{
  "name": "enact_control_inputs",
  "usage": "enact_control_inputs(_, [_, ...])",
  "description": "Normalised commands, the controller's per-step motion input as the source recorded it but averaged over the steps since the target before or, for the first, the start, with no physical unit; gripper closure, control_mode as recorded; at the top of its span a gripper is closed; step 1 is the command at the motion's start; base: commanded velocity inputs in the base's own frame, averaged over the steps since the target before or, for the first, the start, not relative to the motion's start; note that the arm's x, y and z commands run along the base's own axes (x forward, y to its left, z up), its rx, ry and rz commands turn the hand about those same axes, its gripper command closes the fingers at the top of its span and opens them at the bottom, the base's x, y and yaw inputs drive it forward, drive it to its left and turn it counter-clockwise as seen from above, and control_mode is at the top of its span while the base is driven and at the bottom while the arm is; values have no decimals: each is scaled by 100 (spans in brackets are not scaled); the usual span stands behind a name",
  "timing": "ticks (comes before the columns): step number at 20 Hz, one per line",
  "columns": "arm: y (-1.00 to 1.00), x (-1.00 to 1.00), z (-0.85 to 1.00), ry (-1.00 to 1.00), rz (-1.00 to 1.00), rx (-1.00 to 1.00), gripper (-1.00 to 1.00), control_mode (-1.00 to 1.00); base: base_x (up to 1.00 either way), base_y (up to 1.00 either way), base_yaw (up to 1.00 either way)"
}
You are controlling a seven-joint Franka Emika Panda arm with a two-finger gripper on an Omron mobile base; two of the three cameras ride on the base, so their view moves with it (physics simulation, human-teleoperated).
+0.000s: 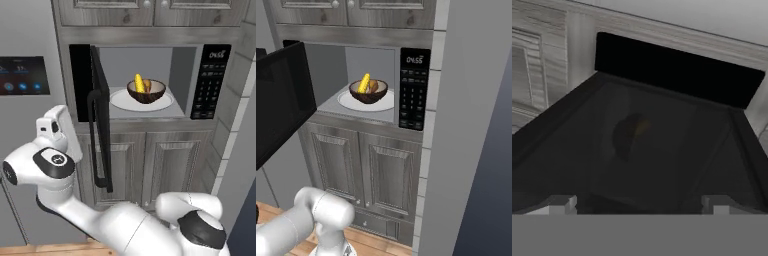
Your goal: Place the bowl containing the corn and chicken drumstick in the microwave. Close the microwave door and press the start button to microwave the meal.
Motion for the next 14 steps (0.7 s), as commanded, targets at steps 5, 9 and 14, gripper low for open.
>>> enact_control_inputs(5, [-98, -16, -5, 0, -16, 1, -100, -100, 0, 0, 0])
enact_control_inputs(9, [-100, -23, -6, 0, -10, 6, -100, -100, 0, 0, 0])
enact_control_inputs(14, [-100, -30, -6, -3, -5, 13, -100, -100, 0, 0, 0])
